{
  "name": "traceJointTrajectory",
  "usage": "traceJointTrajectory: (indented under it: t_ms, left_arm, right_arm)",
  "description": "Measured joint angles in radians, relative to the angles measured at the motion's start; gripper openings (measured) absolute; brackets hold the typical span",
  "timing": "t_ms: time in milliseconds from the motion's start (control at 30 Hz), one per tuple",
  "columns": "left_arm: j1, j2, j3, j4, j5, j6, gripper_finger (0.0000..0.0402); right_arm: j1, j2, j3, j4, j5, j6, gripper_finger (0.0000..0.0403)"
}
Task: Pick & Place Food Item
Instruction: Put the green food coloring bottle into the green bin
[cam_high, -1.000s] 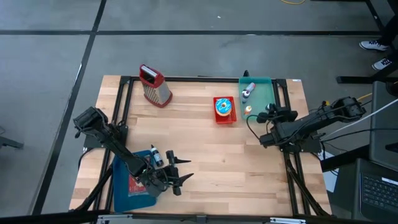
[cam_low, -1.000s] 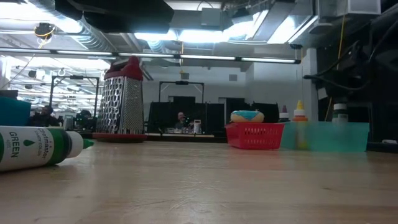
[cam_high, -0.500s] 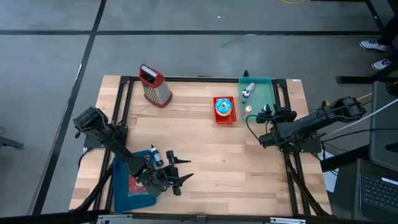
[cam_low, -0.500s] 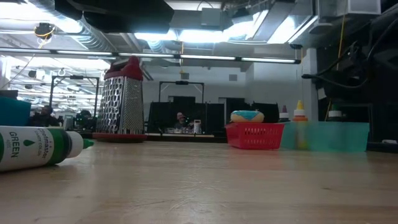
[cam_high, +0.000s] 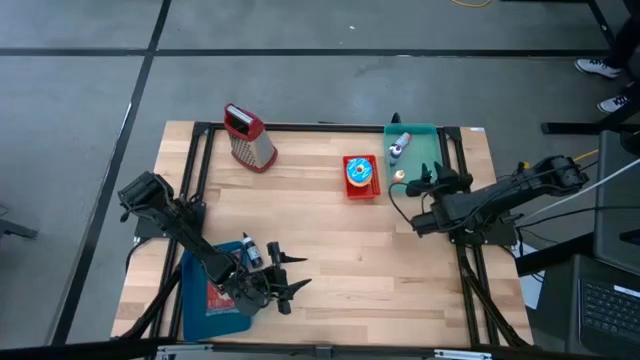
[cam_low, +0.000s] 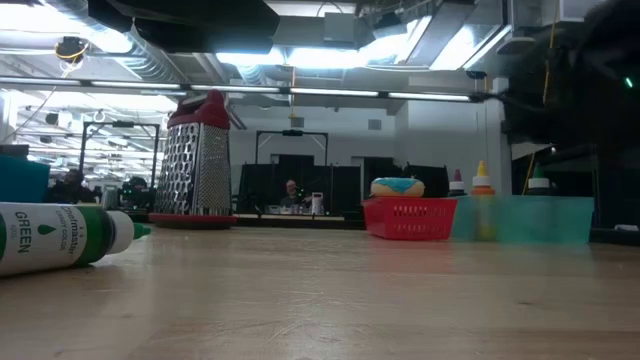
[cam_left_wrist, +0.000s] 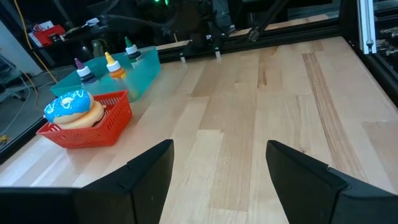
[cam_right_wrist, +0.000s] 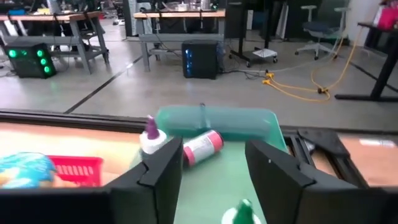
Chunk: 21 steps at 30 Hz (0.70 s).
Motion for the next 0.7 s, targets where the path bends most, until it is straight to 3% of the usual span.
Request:
traceJointTrajectory:
  t_ms: [233,367,567,633,700]
  left_arm:
    - [0.0,0.0,0.0,0.0,0.0,0.0,0.0251]
    - [0.0,0.0,0.0,0.002,0.002,0.0,0.0251]
    - [0.0,0.0,0.0,0.064,0.023,0.046,0.0251]
    - [0.0,0.0,0.0,0.083,0.031,0.059,0.0251]
    - [0.0,0.0,0.0,0.096,0.051,0.063,0.0251]
  right_arm:
    - [0.02,0.0,0.217,-0.005,0.011,-0.286,0.0164]
    - [0.095,0.0,0.352,0.129,0.009,-0.608,0.0164]
    - [0.239,0.0,0.514,0.609,-0.008,-1.347,0.0164]
    - [0.275,0.0,0.522,0.836,-0.083,-1.613,0.0164]
    - [0.296,0.0,0.521,1.042,-0.265,-1.837,0.0164]
